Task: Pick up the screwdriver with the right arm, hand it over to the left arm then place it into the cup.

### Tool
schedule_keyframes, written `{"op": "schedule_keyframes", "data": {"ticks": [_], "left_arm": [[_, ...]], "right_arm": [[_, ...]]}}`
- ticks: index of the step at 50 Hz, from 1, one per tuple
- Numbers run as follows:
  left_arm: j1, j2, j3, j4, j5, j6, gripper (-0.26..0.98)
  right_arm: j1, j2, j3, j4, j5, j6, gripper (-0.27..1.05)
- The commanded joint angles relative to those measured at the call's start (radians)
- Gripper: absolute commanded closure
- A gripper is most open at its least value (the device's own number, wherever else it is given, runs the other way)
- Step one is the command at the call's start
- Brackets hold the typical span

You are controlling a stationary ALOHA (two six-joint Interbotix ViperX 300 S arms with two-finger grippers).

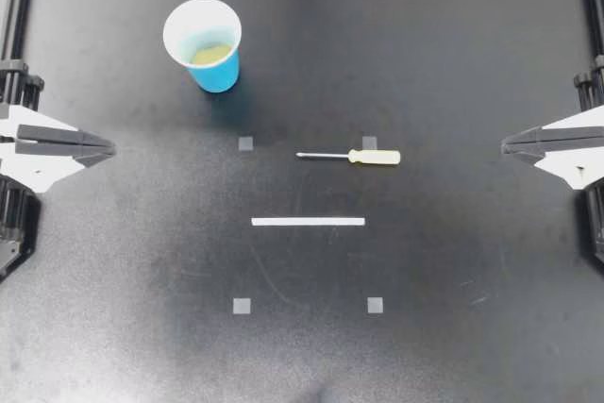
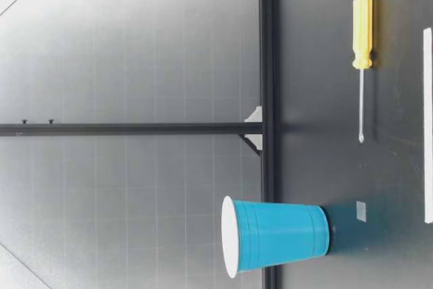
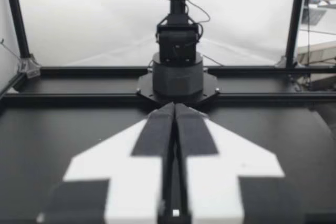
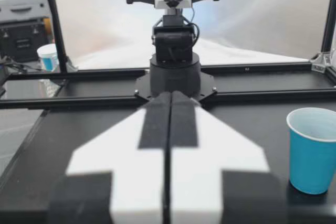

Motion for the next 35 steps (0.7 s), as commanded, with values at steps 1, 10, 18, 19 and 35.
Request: {"op": "schedule_keyframes", "data": {"ticks": [1, 10, 18, 19, 35], "left_arm": [[0.017, -0.006, -0.014, -0.003, -0.023, -0.006, 0.52], [0.017, -0.011, 0.0, -0.003, -0.074, -0.008, 0.61], [0.018, -0.006, 0.018, -0.003, -0.089, -0.006, 0.61], [0.017, -0.005, 0.02, -0.005, -0.089, -0.008, 0.61], [0.017, 0.005, 0.052, -0.02, -0.095, -0.009, 0.61]], "right_arm": [[-0.011, 0.0, -0.006, 0.0, -0.008, -0.002, 0.64], [-0.029, 0.005, -0.012, 0.011, -0.021, 0.002, 0.77], [-0.133, 0.087, -0.052, 0.021, 0.067, 0.0, 0.77], [-0.147, 0.103, -0.061, 0.021, 0.087, -0.002, 0.76], [-0.25, 0.405, -0.276, -0.04, 0.399, -0.012, 0.65]]}}
